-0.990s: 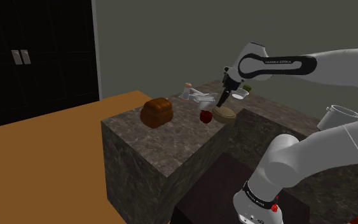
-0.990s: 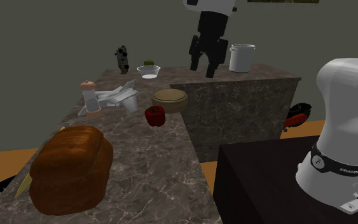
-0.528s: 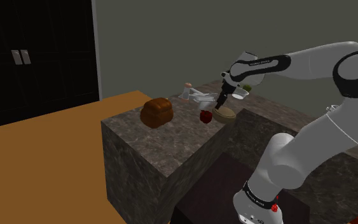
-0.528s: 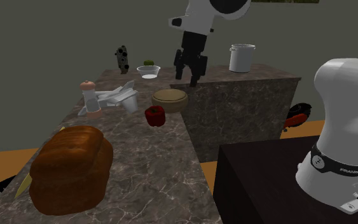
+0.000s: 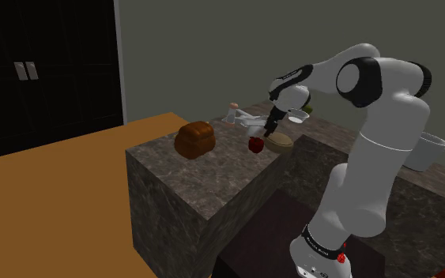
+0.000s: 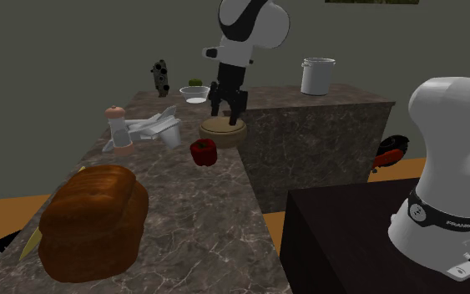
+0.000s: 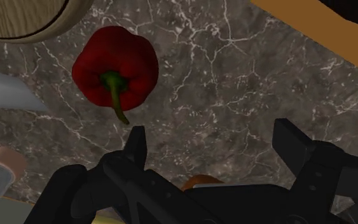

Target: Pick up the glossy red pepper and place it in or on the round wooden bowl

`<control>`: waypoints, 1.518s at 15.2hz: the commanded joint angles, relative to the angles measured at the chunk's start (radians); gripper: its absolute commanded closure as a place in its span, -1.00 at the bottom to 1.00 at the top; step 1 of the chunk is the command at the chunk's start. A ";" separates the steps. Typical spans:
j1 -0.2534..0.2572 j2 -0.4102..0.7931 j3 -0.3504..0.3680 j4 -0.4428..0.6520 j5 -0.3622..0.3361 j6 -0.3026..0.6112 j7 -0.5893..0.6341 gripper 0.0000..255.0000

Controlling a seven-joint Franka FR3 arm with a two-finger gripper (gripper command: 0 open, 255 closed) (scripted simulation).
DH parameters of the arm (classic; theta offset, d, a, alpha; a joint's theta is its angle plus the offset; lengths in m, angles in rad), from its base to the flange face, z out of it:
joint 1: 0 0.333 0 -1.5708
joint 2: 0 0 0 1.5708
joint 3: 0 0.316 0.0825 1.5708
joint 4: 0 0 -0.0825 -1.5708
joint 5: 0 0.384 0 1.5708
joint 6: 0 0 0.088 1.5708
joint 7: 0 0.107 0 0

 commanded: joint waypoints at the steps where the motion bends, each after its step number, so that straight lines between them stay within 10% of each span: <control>1: -0.070 0.161 0.030 0.088 0.194 -0.045 -0.180 -1.00; 7: -0.345 0.446 0.226 0.352 0.404 -0.142 -0.397 -1.00; 23: -0.384 0.528 0.286 0.374 0.474 -0.098 -0.435 -1.00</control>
